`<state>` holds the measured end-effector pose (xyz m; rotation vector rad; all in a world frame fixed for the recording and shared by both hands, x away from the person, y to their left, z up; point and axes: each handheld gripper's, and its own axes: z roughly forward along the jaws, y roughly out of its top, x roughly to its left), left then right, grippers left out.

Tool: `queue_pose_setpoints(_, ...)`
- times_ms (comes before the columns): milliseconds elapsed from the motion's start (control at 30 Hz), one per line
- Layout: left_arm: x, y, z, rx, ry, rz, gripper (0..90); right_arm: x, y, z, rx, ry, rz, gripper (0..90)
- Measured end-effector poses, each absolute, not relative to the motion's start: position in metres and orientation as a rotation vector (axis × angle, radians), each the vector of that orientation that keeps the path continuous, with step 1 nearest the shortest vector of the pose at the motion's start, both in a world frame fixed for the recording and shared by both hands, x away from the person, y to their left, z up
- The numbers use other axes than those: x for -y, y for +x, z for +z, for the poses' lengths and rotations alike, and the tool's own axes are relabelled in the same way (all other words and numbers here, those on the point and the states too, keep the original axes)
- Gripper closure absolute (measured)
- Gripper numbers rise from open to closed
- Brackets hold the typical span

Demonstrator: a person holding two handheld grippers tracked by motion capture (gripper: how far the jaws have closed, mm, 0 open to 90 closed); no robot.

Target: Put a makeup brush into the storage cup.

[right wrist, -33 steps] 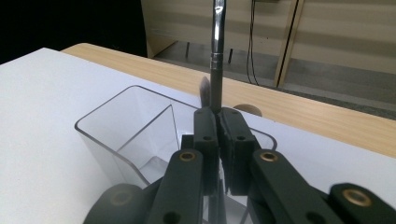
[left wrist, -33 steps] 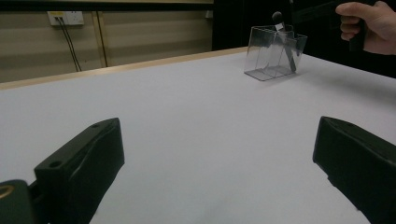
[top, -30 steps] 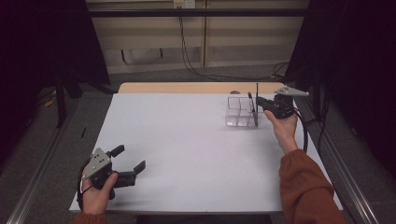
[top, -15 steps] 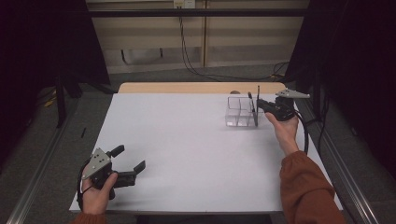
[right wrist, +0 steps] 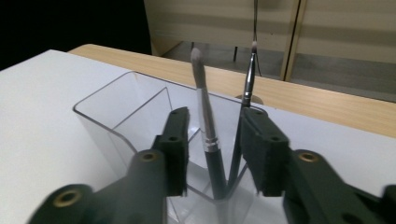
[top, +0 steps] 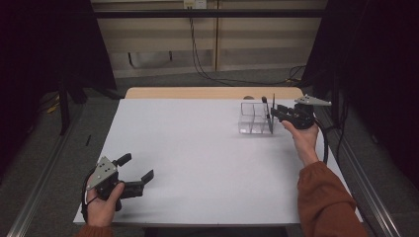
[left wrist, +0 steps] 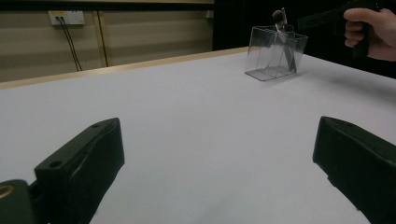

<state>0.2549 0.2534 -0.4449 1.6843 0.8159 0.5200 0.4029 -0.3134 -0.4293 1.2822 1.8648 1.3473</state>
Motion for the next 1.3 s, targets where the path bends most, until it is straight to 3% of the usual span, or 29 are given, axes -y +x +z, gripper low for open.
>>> queue_pose_setpoints(667,-0.255,0.256,-0.446,-0.837,1.682,0.528,2.1,0.317,0.39,-0.425,-1.86,1.223,1.457,0.0)
queue_pose_setpoints(1300,-0.257,0.254,-0.444,-0.83,1.674,0.534,2.1,0.31,0.364,-0.426,-1.861,1.249,1.407,2.6)
